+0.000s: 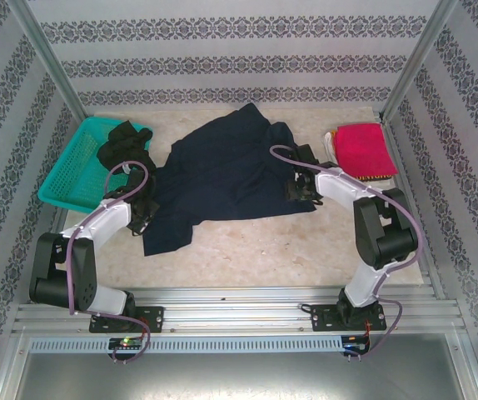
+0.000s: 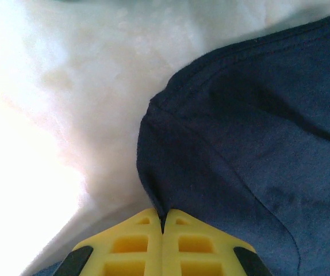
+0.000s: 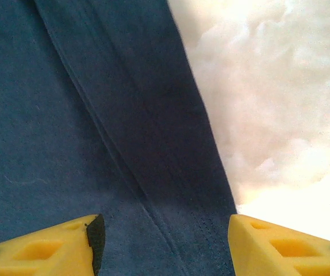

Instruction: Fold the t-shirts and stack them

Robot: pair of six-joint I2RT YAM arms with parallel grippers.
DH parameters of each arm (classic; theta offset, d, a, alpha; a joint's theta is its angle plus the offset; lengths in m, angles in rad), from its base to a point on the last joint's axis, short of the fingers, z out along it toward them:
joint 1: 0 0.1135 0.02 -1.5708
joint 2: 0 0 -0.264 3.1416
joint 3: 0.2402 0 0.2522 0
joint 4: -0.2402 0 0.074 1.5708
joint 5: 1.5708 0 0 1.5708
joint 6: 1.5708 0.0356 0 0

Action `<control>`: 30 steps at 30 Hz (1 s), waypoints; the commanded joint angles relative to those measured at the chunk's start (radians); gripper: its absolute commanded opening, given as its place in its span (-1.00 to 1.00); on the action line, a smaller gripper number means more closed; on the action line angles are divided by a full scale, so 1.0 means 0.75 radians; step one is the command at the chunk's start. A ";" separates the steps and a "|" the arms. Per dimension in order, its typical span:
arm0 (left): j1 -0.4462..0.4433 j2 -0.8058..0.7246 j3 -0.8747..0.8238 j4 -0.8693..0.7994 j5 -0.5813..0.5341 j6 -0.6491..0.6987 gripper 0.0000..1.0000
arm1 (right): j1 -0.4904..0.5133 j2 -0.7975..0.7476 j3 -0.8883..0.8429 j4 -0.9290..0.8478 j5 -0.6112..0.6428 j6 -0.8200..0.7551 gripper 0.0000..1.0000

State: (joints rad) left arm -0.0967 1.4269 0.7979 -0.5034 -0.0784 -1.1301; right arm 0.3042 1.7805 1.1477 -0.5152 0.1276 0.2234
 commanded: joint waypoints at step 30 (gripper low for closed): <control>0.090 0.034 -0.037 0.034 -0.019 0.049 -1.00 | -0.293 -0.006 0.061 -0.176 0.241 -0.034 -0.01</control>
State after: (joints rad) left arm -0.0437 1.4391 0.7799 -0.4839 -0.0822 -1.1152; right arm 0.0849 1.8572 1.2087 -0.6678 0.3416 0.1635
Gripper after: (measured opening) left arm 0.044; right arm 0.486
